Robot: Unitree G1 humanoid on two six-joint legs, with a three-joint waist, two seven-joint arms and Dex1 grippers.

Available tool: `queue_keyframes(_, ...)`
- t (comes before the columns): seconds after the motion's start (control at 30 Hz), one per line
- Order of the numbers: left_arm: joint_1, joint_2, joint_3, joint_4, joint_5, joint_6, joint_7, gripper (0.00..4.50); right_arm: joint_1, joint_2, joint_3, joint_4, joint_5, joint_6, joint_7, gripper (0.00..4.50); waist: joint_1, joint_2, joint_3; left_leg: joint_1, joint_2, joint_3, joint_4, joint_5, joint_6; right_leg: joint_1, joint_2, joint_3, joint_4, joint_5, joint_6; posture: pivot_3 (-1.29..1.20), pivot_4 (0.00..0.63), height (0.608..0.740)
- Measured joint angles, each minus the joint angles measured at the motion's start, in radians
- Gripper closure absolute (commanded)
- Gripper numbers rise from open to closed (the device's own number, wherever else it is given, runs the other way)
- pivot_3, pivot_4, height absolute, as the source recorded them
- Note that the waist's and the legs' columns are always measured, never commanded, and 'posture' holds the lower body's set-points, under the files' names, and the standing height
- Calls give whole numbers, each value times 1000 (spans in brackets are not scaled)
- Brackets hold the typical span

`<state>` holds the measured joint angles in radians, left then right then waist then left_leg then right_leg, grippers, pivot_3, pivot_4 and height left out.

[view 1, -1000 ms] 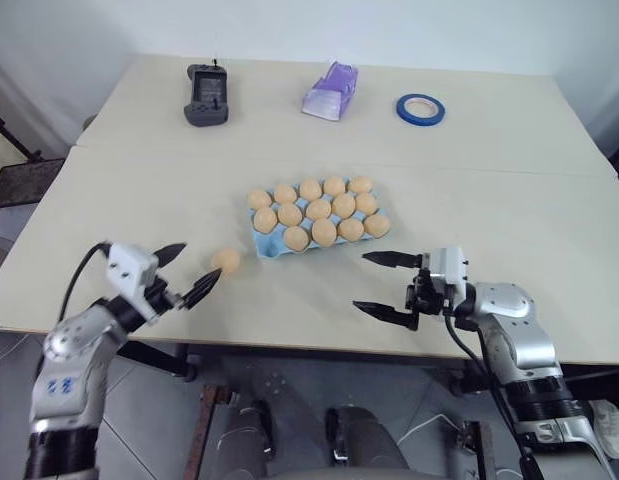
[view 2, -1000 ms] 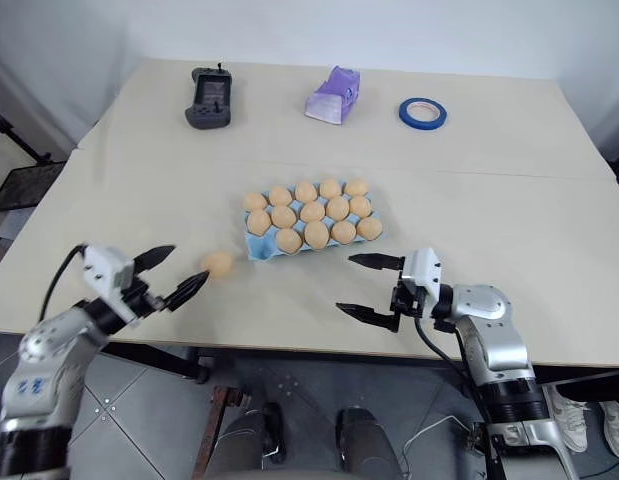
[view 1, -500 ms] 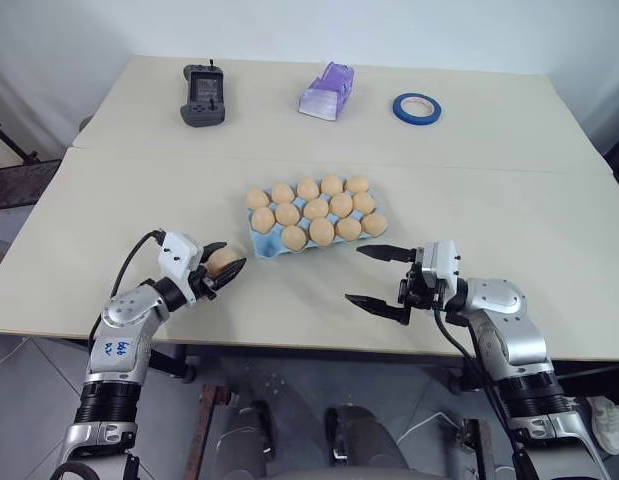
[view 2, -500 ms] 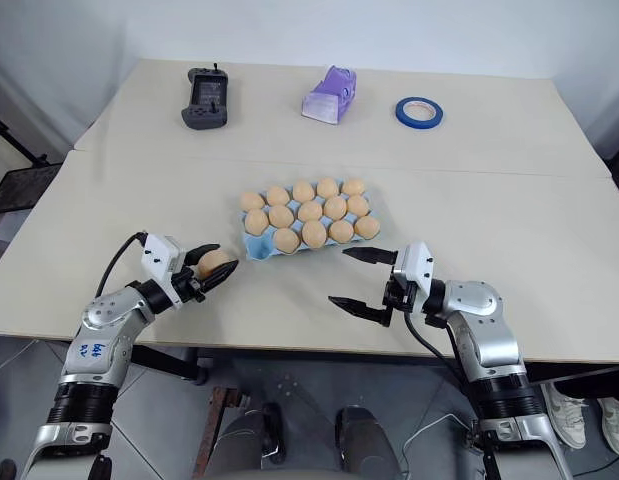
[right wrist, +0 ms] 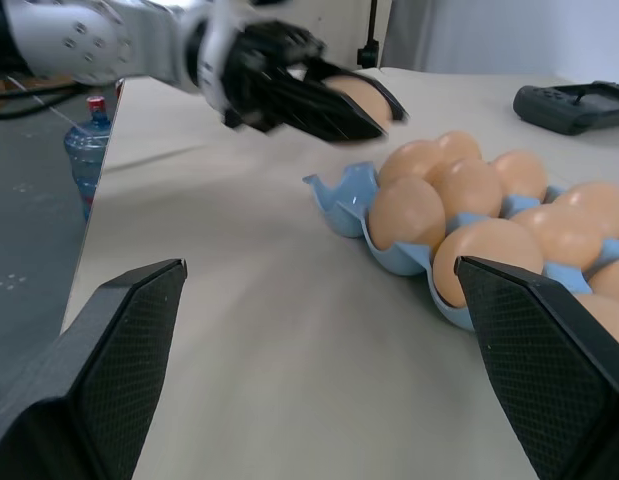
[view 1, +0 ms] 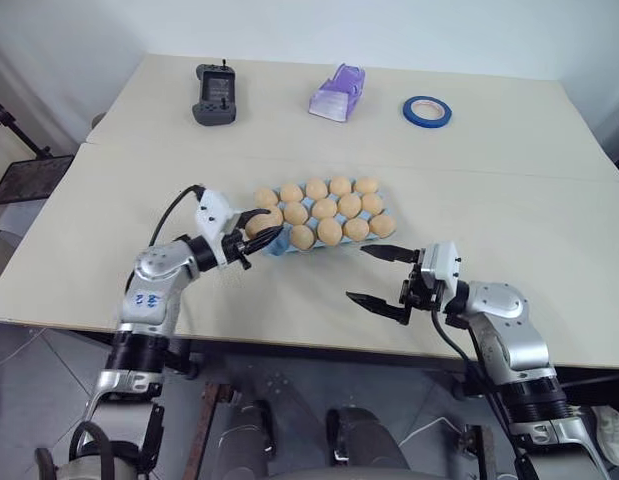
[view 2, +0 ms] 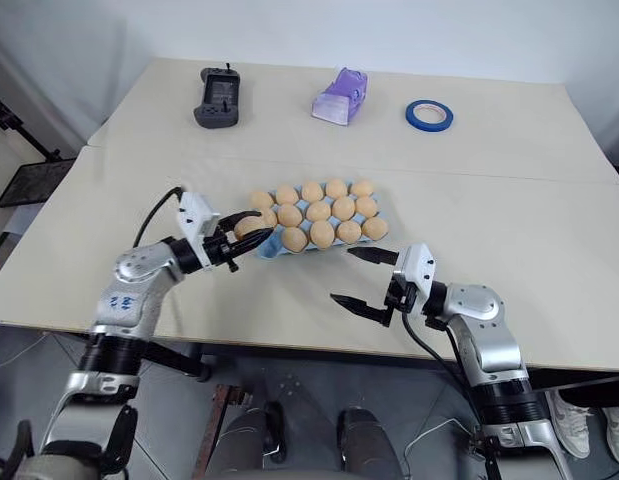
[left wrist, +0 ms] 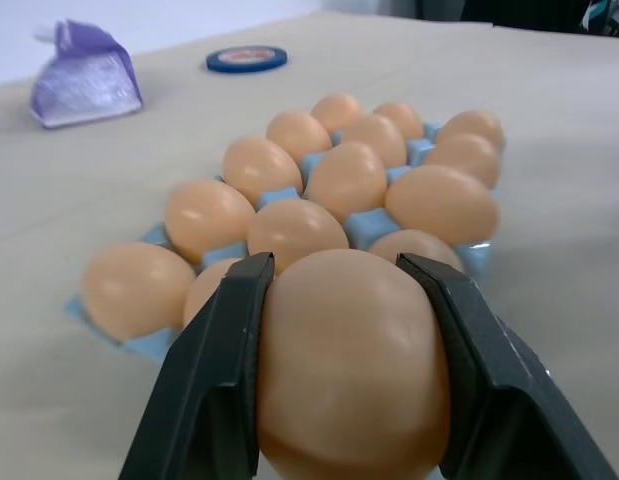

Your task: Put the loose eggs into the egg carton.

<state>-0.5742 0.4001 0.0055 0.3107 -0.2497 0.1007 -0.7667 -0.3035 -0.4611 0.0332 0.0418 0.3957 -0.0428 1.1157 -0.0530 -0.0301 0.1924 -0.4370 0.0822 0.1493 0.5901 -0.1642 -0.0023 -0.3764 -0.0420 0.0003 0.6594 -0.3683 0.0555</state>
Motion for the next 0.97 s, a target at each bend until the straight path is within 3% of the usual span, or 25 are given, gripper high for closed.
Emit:
queue_keyframes(0.23, 3, -28, -9, 35, -2, -30, -49, 28, 11, 0, 0, -2, 0, -1, -15, 0, -1, 0, 0, 0, 1, 0, 0, 3, 3, 0, 2, 0, 0, 0, 0, 0, 150, 740)
queue_keyframes(0.37, 66, 14, -1, -27, -6, -30, -67, 28, 18, 0, 0, -4, 0, -2, -15, 0, -6, 0, 0, 0, 1, 0, 1, 1, 0, 0, 1, 0, 1, 0, 0, 0, 150, 740)
queue_keyframes(0.53, 289, 218, 139, -186, -58, -28, -152, 28, 38, -23, -29, 3, 0, -12, -22, 0, -18, 0, 0, 2, 2, 0, -3, 0, -1, 0, 1, 0, 1, -1, -2, 0, 150, 740)
queue_keyframes(0.63, 368, 270, 204, -241, -75, -36, -167, 28, 41, -37, -55, 7, 0, -20, -35, 0, -6, 0, 0, 2, 1, -1, -3, 0, -1, 0, -1, -1, 0, -1, -2, 0, 150, 740)
queue_keyframes(0.8, 497, 305, 264, -283, -78, -57, -175, 28, 109, -49, -88, 3, -1, -28, -57, 0, -4, 0, 0, 1, -1, 0, -7, -1, -1, 1, -5, -1, -5, -1, -3, 0, 150, 740)
queue_keyframes(0.97, 507, 280, 291, -306, -85, -61, -124, 28, 137, -53, -116, 2, -10, -47, -88, 0, -5, 0, 0, 1, -1, 0, -11, -1, -1, 0, -5, -1, -6, -2, -4, 0, 150, 740)
